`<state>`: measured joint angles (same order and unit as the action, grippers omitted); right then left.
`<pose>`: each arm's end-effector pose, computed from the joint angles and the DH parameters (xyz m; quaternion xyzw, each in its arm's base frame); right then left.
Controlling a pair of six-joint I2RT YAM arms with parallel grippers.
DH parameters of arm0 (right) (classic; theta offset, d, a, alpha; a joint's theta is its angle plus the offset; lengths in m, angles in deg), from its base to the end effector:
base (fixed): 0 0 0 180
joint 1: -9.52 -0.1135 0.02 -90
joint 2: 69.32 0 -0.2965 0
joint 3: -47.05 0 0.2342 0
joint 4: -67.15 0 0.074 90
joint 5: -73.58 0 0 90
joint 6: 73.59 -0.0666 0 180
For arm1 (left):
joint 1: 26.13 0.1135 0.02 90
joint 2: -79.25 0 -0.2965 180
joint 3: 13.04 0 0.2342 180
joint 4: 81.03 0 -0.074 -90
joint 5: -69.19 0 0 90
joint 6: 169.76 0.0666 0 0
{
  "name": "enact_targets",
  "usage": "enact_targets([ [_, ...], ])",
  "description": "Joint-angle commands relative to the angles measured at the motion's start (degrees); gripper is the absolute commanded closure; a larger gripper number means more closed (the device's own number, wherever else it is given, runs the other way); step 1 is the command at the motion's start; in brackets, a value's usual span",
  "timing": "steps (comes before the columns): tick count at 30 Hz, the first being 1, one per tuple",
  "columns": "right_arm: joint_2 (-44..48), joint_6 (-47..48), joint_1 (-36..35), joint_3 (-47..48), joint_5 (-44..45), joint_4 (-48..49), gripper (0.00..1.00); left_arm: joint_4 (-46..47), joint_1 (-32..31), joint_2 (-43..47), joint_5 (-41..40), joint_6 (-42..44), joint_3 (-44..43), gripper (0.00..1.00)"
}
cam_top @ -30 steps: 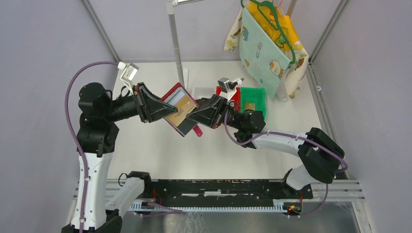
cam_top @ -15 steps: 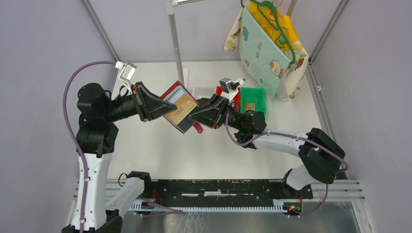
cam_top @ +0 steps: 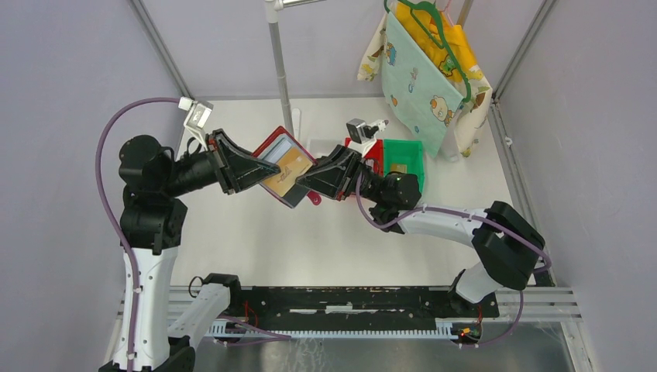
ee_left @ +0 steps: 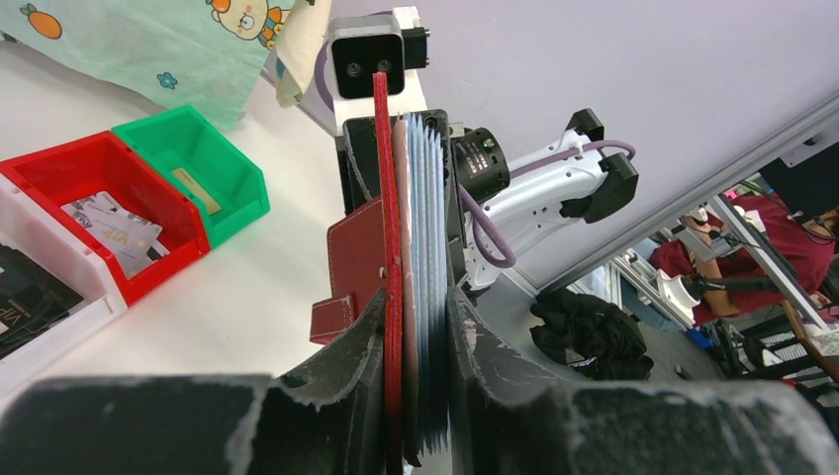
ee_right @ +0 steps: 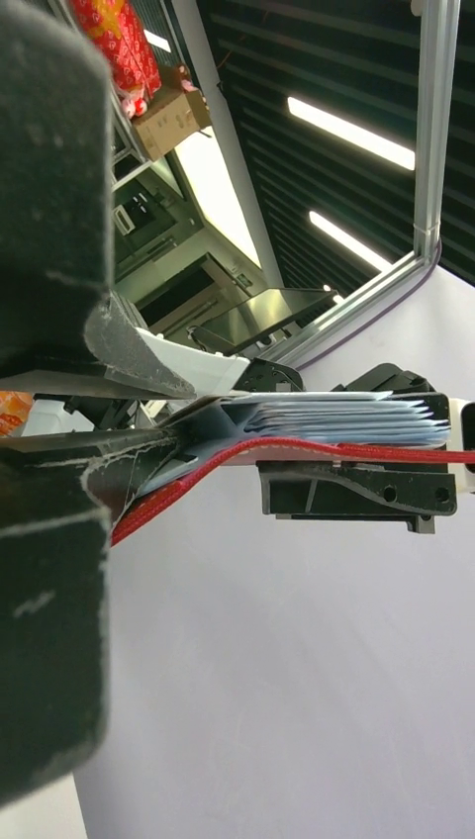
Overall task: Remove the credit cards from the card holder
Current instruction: Remove the credit card from the card holder.
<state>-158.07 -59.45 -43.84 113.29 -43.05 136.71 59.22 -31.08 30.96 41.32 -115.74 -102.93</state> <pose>0.1675 0.2753 0.4180 -0.1407 0.3912 0.8542 0.3121 0.0975 -0.0675 0.4937 0.1978 0.6733 -0.5514 0.4511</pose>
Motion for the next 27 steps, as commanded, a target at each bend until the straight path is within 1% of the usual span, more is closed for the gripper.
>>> enact_targets([
  [1, -0.43, -1.35, -0.60, 4.22, 1.12, 3.67, 0.84, 2.23, -0.20, 0.77, 1.15, -2.24, -1.15, 0.78],
  [3, -0.50, -1.20, -0.60, 4.67, 0.69, 3.46, 0.93, 2.30, -0.08, 0.78, 1.18, -2.24, -0.73, 0.74],
  [5, -0.09, -0.57, -0.60, 4.31, 0.26, 3.02, 1.00, 2.24, -0.15, 0.75, 1.37, -2.24, -0.52, 0.70],
  [6, 0.20, -0.02, -0.60, 4.12, 0.06, 2.20, 1.00, 2.04, -0.19, 0.78, 1.33, -2.12, -0.42, 0.66],
  [7, 0.77, 1.01, -0.66, 4.00, -0.44, 1.09, 1.00, 1.68, -0.15, 0.78, 1.33, -1.81, -0.26, 0.60],
  [9, 1.94, 3.70, -0.65, 4.05, -2.10, -3.50, 1.00, 1.28, -0.15, 0.94, 1.56, -1.50, 0.49, 0.56],
  [12, 4.09, 8.61, -0.68, 4.75, -4.27, -11.21, 1.00, 0.91, -0.13, 1.04, 2.42, -0.82, 1.37, 0.54],
  [14, 5.24, 11.41, -0.70, 5.25, -5.37, -15.58, 1.00, -0.36, -0.15, 0.86, 2.90, 0.64, 1.33, 0.54],
  [17, 6.27, 14.79, -0.64, 6.00, -6.83, -21.07, 1.00, -2.91, -0.20, 0.21, 3.07, 3.24, 0.61, 0.59],
  [20, 6.86, 16.20, -0.65, 6.35, -7.65, -23.85, 1.00, -4.17, -0.17, -0.09, 3.45, 5.15, 0.11, 0.63],
  [24, 7.10, 15.50, -0.60, 5.55, -7.11, -22.42, 1.00, -4.18, -0.15, 0.29, 3.08, 5.24, -0.20, 0.69],
  [27, 6.93, 12.52, -0.59, 2.78, -4.92, -17.06, 1.00, -3.79, -0.17, 0.22, 2.53, 4.51, -0.99, 0.71],
])
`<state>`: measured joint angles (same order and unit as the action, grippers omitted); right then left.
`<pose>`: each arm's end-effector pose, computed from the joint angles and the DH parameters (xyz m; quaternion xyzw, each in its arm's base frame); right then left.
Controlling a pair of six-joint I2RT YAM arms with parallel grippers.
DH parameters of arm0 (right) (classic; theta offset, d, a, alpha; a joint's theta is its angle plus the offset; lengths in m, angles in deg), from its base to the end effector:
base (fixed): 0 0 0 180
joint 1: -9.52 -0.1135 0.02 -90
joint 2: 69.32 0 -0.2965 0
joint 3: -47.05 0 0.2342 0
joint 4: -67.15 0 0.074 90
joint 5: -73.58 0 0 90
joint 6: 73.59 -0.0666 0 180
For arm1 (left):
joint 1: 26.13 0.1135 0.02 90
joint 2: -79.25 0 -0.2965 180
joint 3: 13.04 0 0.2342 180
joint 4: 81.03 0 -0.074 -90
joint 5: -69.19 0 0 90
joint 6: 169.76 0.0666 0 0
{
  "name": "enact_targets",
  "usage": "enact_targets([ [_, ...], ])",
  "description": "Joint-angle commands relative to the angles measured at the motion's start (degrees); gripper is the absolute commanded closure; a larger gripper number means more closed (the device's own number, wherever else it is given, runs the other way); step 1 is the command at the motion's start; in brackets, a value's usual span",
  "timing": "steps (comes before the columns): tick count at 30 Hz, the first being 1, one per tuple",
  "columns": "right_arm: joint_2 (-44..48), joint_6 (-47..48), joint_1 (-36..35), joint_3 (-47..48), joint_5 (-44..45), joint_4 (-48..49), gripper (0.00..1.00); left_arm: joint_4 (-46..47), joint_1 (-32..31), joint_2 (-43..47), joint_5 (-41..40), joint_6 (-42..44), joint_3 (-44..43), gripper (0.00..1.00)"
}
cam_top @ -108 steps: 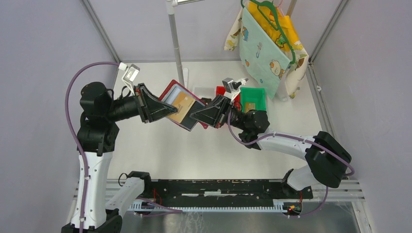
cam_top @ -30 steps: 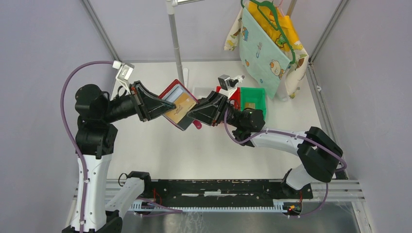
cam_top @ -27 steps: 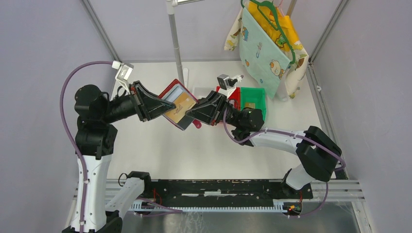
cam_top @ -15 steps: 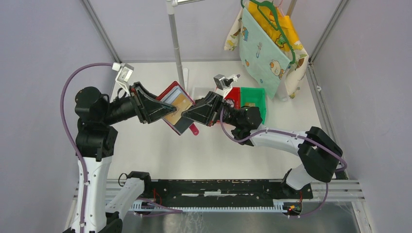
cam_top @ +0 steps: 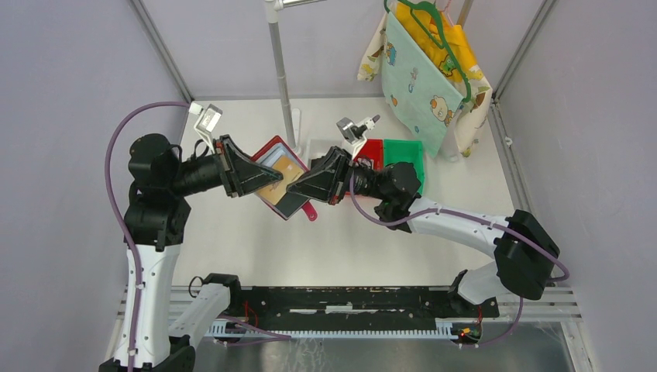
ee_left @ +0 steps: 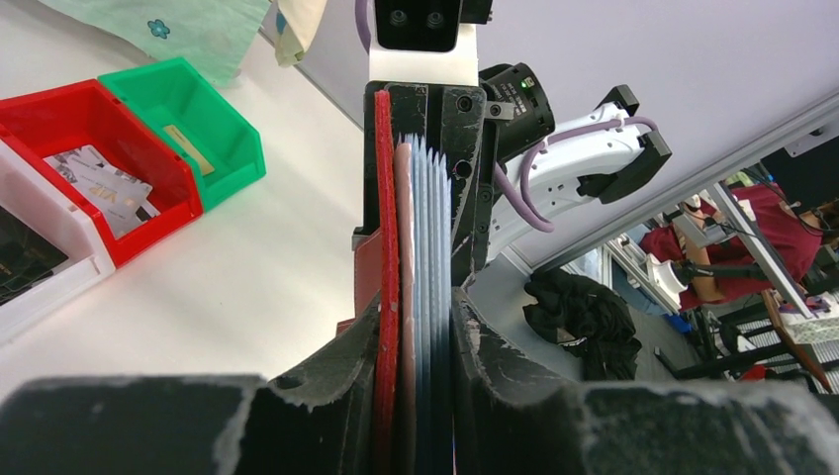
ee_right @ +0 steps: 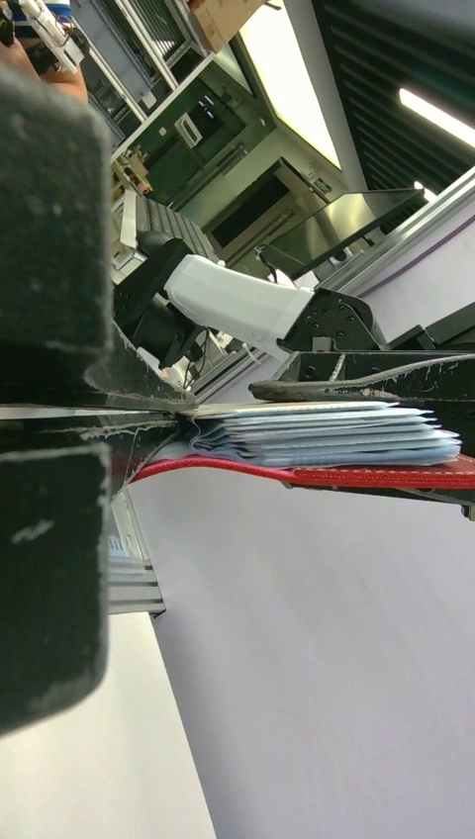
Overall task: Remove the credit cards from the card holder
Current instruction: Remove the credit card from the card holder.
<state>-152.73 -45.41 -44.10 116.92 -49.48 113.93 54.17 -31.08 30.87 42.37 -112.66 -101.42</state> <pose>0.1619 0.2810 0.4244 -0.2171 0.4724 0.7853 0.3361 0.1006 -0.0684 0.4770 0.1927 0.6941 -0.5518 0.4203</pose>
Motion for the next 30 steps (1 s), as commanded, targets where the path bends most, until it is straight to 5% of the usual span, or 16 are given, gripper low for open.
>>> enact_targets([
  [1, 1.51, -2.68, -0.32, -1.94, 2.42, 7.97, 1.00, 1.81, -0.15, 0.30, 1.32, 0.73, -2.64, 0.71],
  [17, -0.53, -7.95, -1.27, -5.74, 12.04, 19.33, 0.94, 6.13, -0.15, 0.94, -0.54, -3.70, -1.92, 0.75],
  [20, -1.93, -9.26, -1.62, -4.04, 12.21, 19.56, 0.72, 6.60, -0.15, 0.97, -0.53, -4.15, -2.16, 0.77],
  [23, -3.01, -9.54, -2.24, -2.77, 12.31, 20.38, 0.65, 6.75, -0.19, 1.06, -0.83, -4.36, -2.43, 0.77],
  [30, -4.78, -9.98, -2.93, -0.46, 12.95, 19.74, 0.88, 7.08, -0.15, 1.06, -1.16, -4.58, -2.13, 0.78],
])
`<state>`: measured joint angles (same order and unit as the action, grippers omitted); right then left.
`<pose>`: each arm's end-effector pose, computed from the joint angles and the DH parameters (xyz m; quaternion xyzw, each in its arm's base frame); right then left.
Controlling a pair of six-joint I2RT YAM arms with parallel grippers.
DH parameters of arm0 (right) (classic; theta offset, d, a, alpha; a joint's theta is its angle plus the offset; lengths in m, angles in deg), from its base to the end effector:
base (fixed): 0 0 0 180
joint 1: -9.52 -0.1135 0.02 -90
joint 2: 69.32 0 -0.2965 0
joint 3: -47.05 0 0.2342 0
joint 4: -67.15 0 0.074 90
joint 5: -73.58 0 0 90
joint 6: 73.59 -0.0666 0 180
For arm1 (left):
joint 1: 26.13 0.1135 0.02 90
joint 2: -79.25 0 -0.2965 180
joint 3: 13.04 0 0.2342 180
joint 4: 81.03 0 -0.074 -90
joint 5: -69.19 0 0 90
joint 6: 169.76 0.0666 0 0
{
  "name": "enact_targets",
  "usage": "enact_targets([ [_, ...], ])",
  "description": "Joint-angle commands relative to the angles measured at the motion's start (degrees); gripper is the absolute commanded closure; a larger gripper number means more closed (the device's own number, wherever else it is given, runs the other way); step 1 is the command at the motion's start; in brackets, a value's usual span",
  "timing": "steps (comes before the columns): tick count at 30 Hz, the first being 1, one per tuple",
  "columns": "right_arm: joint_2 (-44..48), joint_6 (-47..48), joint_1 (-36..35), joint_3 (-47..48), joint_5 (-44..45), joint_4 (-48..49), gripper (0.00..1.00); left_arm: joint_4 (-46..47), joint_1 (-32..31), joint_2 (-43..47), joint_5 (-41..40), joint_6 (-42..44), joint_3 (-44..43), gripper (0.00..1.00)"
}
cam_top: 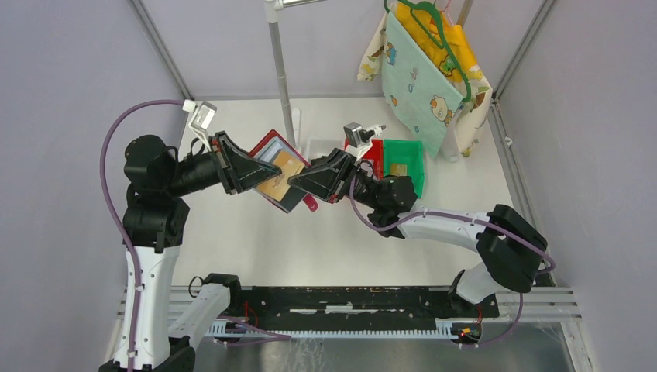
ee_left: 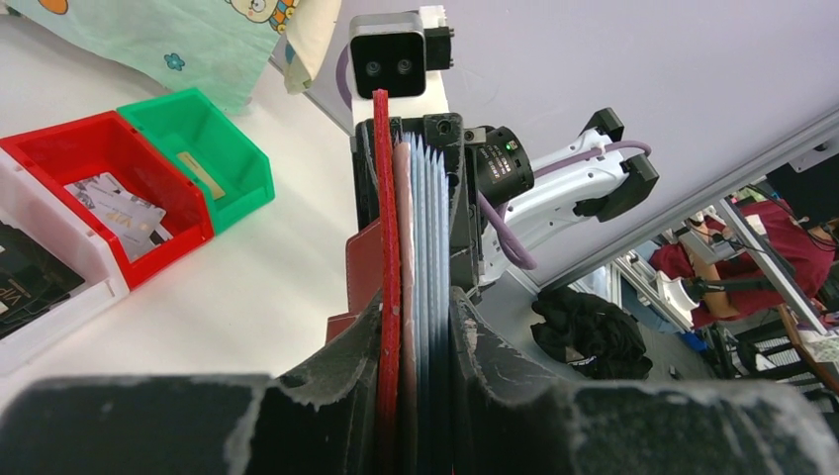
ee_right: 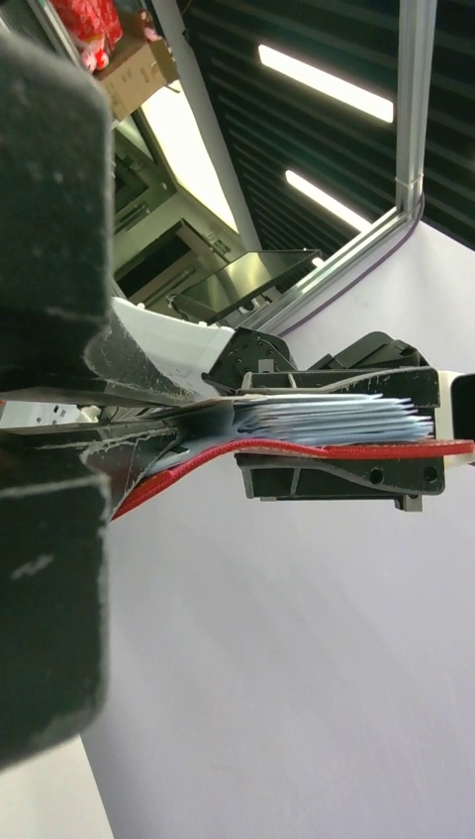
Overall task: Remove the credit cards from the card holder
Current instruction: Remove the credit card from the card holder.
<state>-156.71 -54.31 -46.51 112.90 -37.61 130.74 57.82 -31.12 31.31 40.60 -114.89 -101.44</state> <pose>0.1619 0.2833 0.4149 -0.1156 0.4176 0.8364 0.3357 0.0999 -0.0674 0.4843 0.1875 0.6839 -0.5485 0.4431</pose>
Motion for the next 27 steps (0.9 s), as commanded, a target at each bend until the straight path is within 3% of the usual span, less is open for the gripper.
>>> enact_targets([
  [1, -0.89, -1.24, -0.57, 3.66, 0.90, 3.15, 0.93, 3.54, -0.13, 0.58, 0.44, -2.39, -2.23, 0.78],
  [3, -0.61, -1.24, -0.57, 2.66, 0.59, 3.51, 1.00, 3.60, -0.15, 0.49, -0.13, -2.27, -2.64, 0.78],
  [18, 9.36, -1.97, 3.71, -15.69, -0.67, 9.61, 1.00, 3.28, -0.12, -0.23, -4.33, -0.01, -3.87, 0.80],
  [22, 13.61, -6.10, 11.07, -19.66, -5.97, 9.62, 1.00, 0.39, -0.08, -0.31, -7.54, 3.78, -5.22, 0.85],
  [24, 18.30, -5.43, 18.68, -21.85, -11.39, 2.24, 1.00, -2.30, -0.14, -0.54, -9.57, 8.65, -6.13, 0.85],
  [26, 23.96, 3.23, 26.78, -20.32, -18.17, -14.68, 1.00, -4.35, -0.11, -0.61, -10.92, 12.71, -6.13, 0.86],
  [27, 26.99, 12.72, 30.59, -17.91, -20.16, -30.65, 1.00, -5.44, -0.10, -0.76, -11.56, 14.38, -6.09, 0.86],
])
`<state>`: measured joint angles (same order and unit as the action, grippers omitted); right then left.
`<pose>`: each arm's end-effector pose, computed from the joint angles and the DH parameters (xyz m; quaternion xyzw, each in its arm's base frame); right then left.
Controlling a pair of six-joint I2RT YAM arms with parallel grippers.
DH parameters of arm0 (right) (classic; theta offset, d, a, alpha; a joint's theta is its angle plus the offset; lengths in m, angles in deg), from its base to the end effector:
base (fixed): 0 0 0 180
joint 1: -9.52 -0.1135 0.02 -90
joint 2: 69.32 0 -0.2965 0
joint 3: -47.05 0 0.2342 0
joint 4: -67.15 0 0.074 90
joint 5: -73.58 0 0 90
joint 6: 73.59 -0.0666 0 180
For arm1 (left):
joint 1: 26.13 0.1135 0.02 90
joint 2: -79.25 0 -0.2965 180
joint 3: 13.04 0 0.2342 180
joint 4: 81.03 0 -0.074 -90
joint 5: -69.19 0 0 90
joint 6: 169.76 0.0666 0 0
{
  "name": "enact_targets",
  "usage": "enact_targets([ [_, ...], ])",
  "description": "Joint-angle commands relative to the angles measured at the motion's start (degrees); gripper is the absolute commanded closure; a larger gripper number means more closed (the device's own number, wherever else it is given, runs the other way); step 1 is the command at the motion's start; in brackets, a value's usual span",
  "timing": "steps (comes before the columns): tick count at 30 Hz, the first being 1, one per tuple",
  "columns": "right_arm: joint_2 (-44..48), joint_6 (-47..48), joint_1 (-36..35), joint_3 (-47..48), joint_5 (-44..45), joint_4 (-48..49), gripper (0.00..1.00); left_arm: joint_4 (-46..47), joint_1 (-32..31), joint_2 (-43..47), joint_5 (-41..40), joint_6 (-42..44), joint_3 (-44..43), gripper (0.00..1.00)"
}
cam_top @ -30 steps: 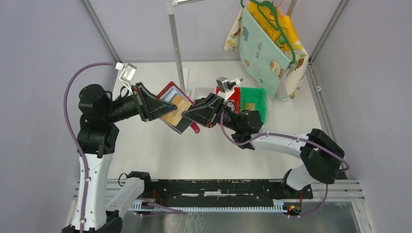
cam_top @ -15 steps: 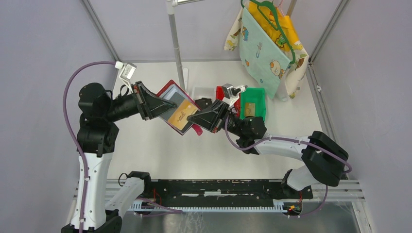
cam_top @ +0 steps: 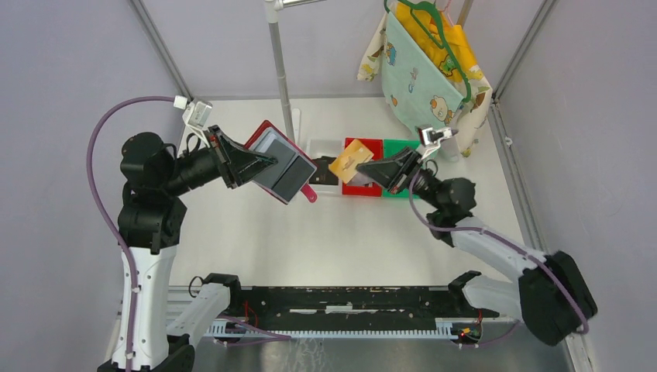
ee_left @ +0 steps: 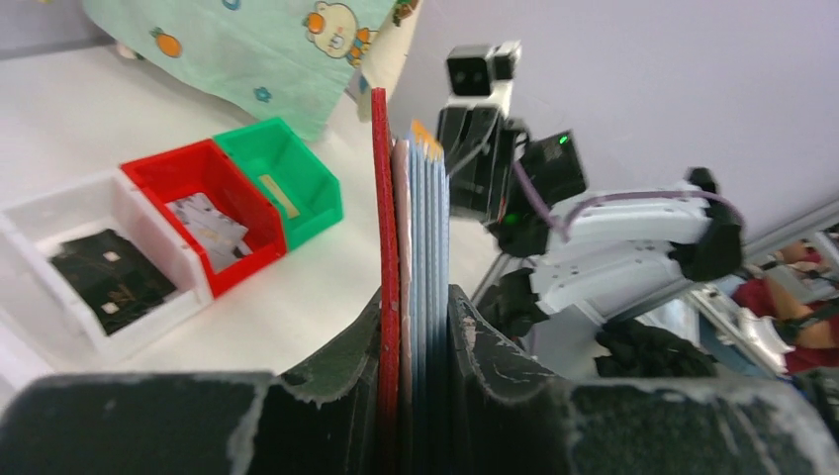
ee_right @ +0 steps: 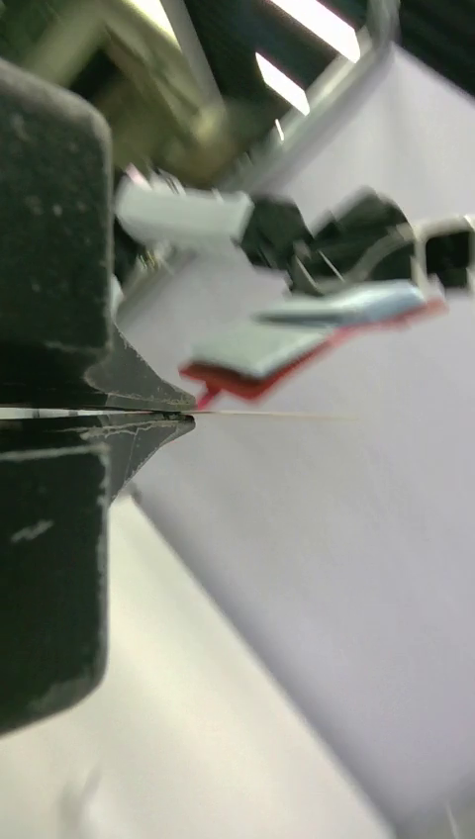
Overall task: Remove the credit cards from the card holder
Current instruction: Remove the credit card from the card holder.
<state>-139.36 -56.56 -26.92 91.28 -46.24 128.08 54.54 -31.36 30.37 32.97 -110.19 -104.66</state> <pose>0.1713 0.1677 0.3660 -0.0773 0.4944 0.7685 0.3987 0.1050 -0.0636 0.4925 0.1679 0.6932 -0.4991 0.4921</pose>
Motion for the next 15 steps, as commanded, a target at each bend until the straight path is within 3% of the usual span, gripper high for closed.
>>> enact_targets([
  [1, 11.17, 23.80, 14.24, 8.11, -11.30, -45.51, 1.00, -3.13, 0.14, 0.06, -4.05, 11.12, -2.56, 0.86],
  [3, 11.05, 40.54, 19.26, 15.34, -9.32, -66.56, 1.00, -3.74, 0.14, -0.13, -3.55, 12.36, -1.79, 0.85],
  [6, 7.29, 48.76, 25.35, 20.23, -9.69, -78.71, 1.00, -3.77, 0.18, -0.60, -2.68, 12.81, -0.85, 0.84],
  [8, 3.69, 56.44, 26.38, 23.70, -2.20, -86.38, 1.00, -3.76, 0.13, -1.15, -2.04, 12.75, -1.02, 0.83],
  [10, 0.30, 58.82, 26.62, 25.07, 4.59, -88.81, 1.00, -3.92, 0.10, -1.45, -1.68, 12.69, -1.41, 0.83],
  [15, -9.10, 61.74, 26.70, 27.39, 9.91, -88.73, 1.00, -4.63, 0.16, -1.50, -0.80, 12.77, -2.56, 0.83],
])
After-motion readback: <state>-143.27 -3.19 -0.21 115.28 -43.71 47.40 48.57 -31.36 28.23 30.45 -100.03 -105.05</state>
